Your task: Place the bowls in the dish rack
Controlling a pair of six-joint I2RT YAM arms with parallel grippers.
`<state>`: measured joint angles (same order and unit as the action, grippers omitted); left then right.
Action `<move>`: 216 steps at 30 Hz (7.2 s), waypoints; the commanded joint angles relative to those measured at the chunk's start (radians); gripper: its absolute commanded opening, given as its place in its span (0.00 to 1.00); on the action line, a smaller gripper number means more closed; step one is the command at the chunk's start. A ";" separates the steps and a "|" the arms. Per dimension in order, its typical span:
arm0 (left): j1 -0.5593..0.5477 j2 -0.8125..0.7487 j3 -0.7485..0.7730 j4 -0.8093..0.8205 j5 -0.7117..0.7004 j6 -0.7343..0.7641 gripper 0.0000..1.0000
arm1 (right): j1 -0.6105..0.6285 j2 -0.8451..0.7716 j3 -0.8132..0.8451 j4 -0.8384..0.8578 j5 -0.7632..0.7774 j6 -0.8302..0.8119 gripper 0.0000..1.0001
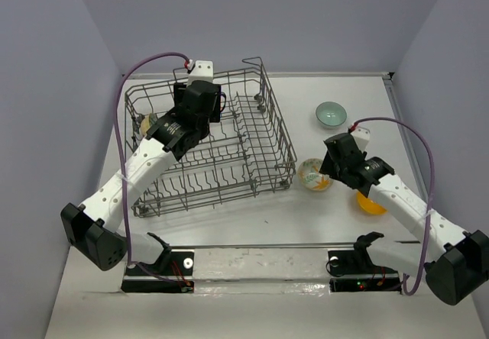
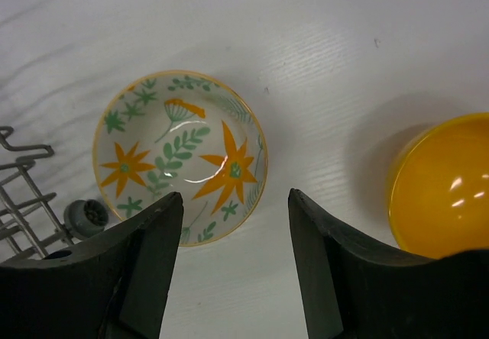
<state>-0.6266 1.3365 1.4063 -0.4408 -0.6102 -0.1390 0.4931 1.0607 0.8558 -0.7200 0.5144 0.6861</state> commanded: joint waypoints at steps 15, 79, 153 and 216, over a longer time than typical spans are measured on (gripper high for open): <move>-0.002 -0.025 -0.023 0.057 0.033 0.003 0.74 | 0.001 0.025 -0.204 0.174 -0.093 0.131 0.59; -0.002 0.018 0.200 0.040 0.265 -0.094 0.75 | -0.108 0.001 0.463 0.244 -0.131 -0.091 0.01; 0.002 0.066 0.074 0.200 0.537 -0.252 0.35 | 0.205 0.413 0.756 0.366 -0.082 -0.232 0.01; -0.010 0.321 0.445 -0.191 -0.668 -0.050 0.00 | 0.214 0.217 0.606 0.257 0.018 -0.238 0.58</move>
<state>-0.6380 1.6058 1.7939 -0.5858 -1.1343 -0.1909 0.7010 1.3296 1.4738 -0.4713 0.4988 0.4416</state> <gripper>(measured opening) 0.137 0.578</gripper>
